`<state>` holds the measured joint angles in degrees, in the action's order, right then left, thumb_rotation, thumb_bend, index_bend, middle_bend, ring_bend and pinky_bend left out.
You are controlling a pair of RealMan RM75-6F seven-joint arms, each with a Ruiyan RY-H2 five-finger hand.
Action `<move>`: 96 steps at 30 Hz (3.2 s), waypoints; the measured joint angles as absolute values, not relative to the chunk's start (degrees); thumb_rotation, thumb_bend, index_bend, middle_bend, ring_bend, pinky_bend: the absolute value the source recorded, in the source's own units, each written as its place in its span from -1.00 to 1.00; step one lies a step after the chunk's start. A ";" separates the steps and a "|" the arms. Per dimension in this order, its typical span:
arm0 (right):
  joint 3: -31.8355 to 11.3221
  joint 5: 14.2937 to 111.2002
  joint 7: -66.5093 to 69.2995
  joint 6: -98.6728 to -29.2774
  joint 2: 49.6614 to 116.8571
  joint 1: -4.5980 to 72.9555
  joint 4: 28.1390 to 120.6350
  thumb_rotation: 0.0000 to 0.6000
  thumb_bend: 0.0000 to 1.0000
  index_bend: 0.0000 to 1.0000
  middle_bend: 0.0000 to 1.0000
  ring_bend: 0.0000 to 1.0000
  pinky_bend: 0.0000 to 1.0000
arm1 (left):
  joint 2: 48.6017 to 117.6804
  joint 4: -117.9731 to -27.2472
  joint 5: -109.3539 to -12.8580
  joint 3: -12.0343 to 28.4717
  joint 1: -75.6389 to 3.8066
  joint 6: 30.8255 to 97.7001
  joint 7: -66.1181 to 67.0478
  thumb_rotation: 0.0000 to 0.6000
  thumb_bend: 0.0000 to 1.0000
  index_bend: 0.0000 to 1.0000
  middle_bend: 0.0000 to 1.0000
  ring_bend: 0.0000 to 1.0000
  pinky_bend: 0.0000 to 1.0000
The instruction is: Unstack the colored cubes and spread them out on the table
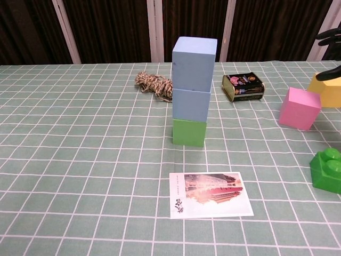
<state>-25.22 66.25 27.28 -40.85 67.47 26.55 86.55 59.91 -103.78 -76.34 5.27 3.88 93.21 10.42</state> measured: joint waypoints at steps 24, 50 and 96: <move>-22.44 56.92 16.14 -45.40 74.74 36.08 101.90 1.00 -0.74 -0.96 -1.00 -1.00 -1.00 | 59.82 -103.46 -73.87 6.78 3.76 93.42 10.12 1.00 -0.66 -0.51 -0.83 -1.00 -1.00; -25.58 38.53 -3.57 -60.42 86.19 46.83 104.12 1.00 -0.74 -0.91 -0.69 -0.60 -1.00 | 59.35 -103.45 -73.38 7.10 3.73 93.11 9.28 1.00 -0.66 -0.51 -0.82 -1.00 -1.00; -26.87 43.80 3.40 -63.52 74.76 36.95 107.23 1.00 -0.75 -0.44 -0.15 -0.04 -0.68 | 59.85 -103.87 -73.83 6.69 3.67 93.43 10.54 1.00 -0.66 -0.51 -0.81 -1.00 -1.00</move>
<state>-26.87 43.80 3.40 -63.52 74.76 36.95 107.23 59.85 -103.87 -73.83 6.69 3.67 93.43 10.54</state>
